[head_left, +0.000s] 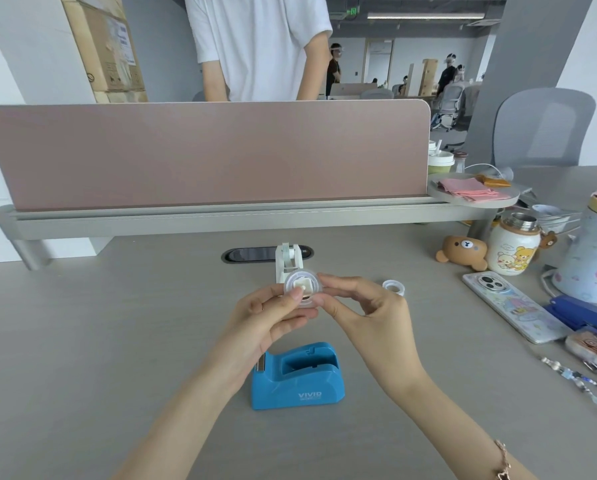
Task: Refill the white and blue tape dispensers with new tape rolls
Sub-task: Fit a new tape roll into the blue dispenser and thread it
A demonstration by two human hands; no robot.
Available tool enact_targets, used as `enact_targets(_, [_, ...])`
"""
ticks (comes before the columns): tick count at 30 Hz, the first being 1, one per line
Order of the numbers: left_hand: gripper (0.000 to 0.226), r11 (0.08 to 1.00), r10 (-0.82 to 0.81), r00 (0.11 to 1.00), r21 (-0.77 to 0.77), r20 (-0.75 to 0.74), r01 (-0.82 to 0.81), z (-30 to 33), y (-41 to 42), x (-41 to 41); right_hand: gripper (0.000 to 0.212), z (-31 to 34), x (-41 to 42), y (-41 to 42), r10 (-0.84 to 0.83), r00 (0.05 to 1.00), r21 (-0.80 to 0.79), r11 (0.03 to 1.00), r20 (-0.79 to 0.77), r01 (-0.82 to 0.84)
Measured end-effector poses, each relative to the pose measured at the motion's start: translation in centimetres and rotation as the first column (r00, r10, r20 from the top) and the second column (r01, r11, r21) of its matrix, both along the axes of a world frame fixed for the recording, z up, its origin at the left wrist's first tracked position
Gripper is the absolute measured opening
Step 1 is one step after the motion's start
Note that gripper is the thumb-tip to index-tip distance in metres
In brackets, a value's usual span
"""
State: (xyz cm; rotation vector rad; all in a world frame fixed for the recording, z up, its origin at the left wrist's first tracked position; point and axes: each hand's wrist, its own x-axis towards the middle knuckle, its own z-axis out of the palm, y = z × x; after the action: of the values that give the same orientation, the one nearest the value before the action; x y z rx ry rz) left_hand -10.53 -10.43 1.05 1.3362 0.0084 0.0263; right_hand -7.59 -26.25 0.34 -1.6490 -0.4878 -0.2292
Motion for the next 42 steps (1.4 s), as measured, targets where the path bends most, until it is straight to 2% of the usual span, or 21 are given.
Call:
enact_targets(4, [0.038, 0.999, -0.028, 0.999, 0.040, -0.043, 0.030, -0.1, 0.4, 0.1, 0.024, -0.1, 0.2, 0.0, 0.020, 1.000, 0.003, 1.000, -0.014, -0.020])
enact_targets(7, [0.041, 0.952, 0.069, 0.997, 0.301, -0.047, -0.052, -0.8, 0.6, 0.5, 0.023, -0.1, 0.3, 0.0, 0.054, 0.999, -0.011, 0.998, 0.000, -0.054])
enact_targets(9, [0.038, 0.935, 0.096, 0.995, 0.346, -0.026, -0.081, -1.1, 0.6, 0.6, 0.025, 0.0, 0.4, 0.0, 0.059, 0.998, -0.032, 0.998, 0.020, -0.059])
enact_targets(13, [0.041, 0.958, 0.067, 0.998, 0.280, 0.007, -0.066, -1.2, 0.7, 0.6, 0.028, 0.0, 0.6, -0.1, 0.062, 0.997, -0.013, 0.998, 0.036, -0.061])
enact_targets(18, [0.046, 0.993, -0.023, 1.000, 0.119, 0.009, 0.022, -1.2, 0.6, 0.5, 0.025, 0.0, 0.4, 0.0, 0.117, 0.991, 0.029, 0.992, 0.065, -0.119])
enact_targets(22, [0.045, 0.994, -0.050, 0.999, 0.093, 0.002, 0.050, -1.1, 0.6, 0.5, 0.030, -0.1, 0.6, 0.0, 0.112, 0.992, 0.034, 0.993, 0.063, -0.114])
enact_targets(25, [0.042, 0.994, -0.066, 0.998, 0.087, -0.011, 0.067, -1.1, 0.6, 0.5, 0.018, -0.2, 0.7, -0.3, 0.109, 0.989, -0.005, 0.994, 0.097, -0.109])
enact_targets(29, [0.037, 0.991, -0.062, 0.998, 0.116, -0.024, 0.065, -1.1, 0.8, 0.5, 0.018, -0.4, 1.1, -0.7, 0.037, 0.959, -0.160, 0.987, 0.282, 0.009])
enact_targets(32, [0.044, 0.988, -0.048, 0.998, 0.146, -0.027, 0.052, -1.2, 0.7, 0.4, 0.015, -0.8, 1.6, -0.9, -0.016, 0.868, -0.254, 0.954, 0.496, 0.162])
enact_targets(34, [0.051, 0.984, -0.024, 0.999, 0.173, -0.033, 0.030, -1.3, 0.6, 0.3, 0.011, -1.2, 1.8, -1.0, -0.026, 0.820, -0.283, 0.932, 0.572, 0.227])
enact_targets(42, [0.056, 0.983, 0.036, 0.996, 0.182, -0.078, -0.021, -1.4, 0.0, 0.3, 0.016, -1.6, 1.8, -0.9, -0.030, 0.819, -0.349, 0.895, 0.573, 0.277])
